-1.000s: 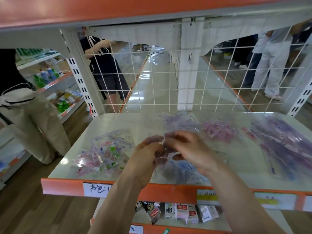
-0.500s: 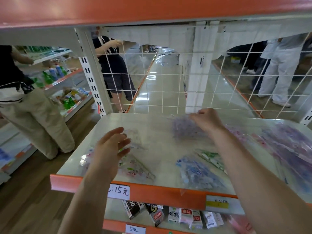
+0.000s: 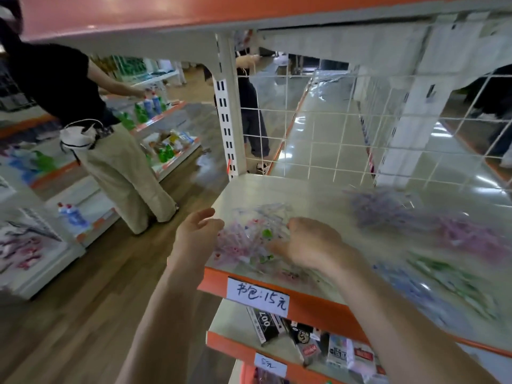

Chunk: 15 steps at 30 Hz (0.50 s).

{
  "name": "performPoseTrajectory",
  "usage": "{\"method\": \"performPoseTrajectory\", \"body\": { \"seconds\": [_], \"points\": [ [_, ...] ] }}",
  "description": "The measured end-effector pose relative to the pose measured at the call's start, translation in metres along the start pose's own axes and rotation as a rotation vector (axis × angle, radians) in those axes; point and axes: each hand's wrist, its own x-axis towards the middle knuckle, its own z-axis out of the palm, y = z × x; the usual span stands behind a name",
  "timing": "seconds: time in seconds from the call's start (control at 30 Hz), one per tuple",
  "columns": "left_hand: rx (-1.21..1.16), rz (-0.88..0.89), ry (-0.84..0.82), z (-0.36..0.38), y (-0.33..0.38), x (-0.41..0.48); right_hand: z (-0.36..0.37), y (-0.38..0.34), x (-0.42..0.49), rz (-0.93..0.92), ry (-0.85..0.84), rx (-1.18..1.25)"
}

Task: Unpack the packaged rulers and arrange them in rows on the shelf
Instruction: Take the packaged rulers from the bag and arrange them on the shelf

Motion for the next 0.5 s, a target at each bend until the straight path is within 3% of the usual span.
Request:
{"method": "performPoseTrajectory", "body": {
  "seconds": [0.17, 0.33, 0.5],
  "points": [
    [0.287, 0.137, -0.144, 0.007, -0.006, -0.008, 0.017, -0.025, 0.007, -0.050, 0.098, -0.173],
    [0.447, 0.196, -0.247, 0.016, -0.010, -0.013, -0.001, -0.018, 0.019, 0.021, -0.150, 0.023],
    [0.660, 0.260, -0.355, 0.027, -0.015, -0.020, -0.004, -0.018, 0.020, 0.059, -0.161, 0.069]
  ]
}}
